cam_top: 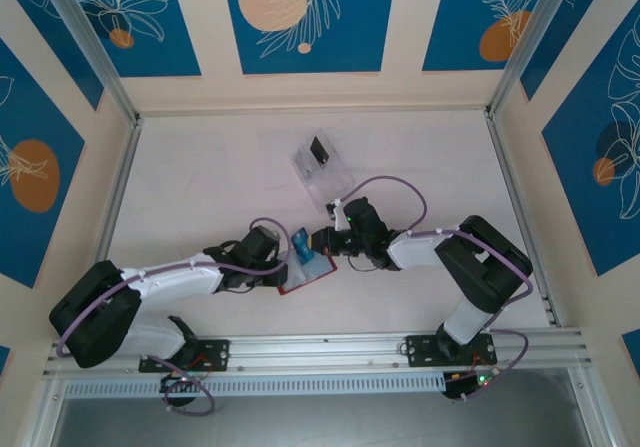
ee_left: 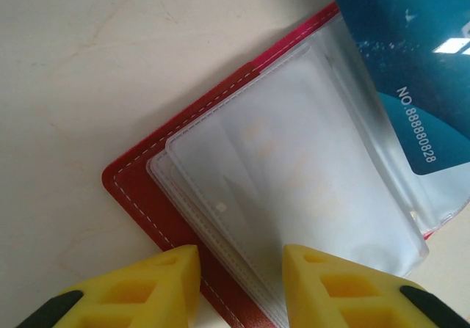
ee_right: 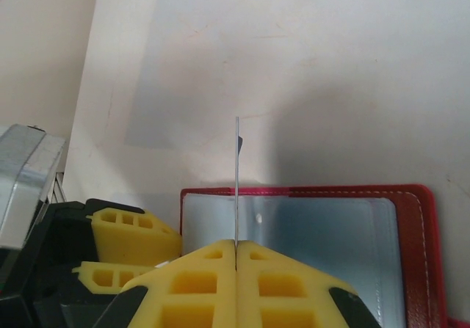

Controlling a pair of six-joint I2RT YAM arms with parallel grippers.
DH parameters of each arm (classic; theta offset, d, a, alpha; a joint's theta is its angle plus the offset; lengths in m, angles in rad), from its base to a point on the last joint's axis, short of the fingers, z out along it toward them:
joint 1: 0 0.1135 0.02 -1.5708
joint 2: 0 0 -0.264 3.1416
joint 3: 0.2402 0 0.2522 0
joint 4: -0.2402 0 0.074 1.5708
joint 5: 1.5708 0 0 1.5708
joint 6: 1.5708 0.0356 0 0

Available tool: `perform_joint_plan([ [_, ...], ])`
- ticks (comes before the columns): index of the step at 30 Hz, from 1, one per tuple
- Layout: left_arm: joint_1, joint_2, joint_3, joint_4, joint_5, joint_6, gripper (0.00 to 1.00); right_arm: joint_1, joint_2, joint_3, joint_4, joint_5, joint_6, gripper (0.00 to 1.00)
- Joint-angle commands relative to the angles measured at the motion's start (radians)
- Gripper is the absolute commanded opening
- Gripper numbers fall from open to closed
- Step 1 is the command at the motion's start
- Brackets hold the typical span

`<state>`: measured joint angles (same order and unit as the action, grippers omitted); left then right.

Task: Put the credit cards into the card holder
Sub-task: Insert the credit card into the card slot.

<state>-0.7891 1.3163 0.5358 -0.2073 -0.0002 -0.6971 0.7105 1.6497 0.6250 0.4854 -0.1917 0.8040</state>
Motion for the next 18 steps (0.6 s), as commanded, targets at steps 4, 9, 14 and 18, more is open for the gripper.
perform_joint_plan([
  [4, 0.003, -0.014, 0.009, -0.066, -0.011, 0.002, 0.34, 0.01, 0.033, -0.007, 0.046, -0.018, 0.009, 0.0],
  [9, 0.005, -0.019, 0.007, -0.071, -0.012, 0.001, 0.34, 0.022, 0.054, 0.001, 0.048, -0.016, 0.01, 0.0],
  [14, 0.005, -0.021, 0.007, -0.073, -0.013, 0.001, 0.34, 0.024, 0.073, -0.003, 0.068, -0.021, 0.024, 0.0],
  [18, 0.004, -0.02, 0.007, -0.072, -0.014, 0.002, 0.34, 0.024, 0.077, -0.007, 0.083, -0.039, 0.039, 0.0],
])
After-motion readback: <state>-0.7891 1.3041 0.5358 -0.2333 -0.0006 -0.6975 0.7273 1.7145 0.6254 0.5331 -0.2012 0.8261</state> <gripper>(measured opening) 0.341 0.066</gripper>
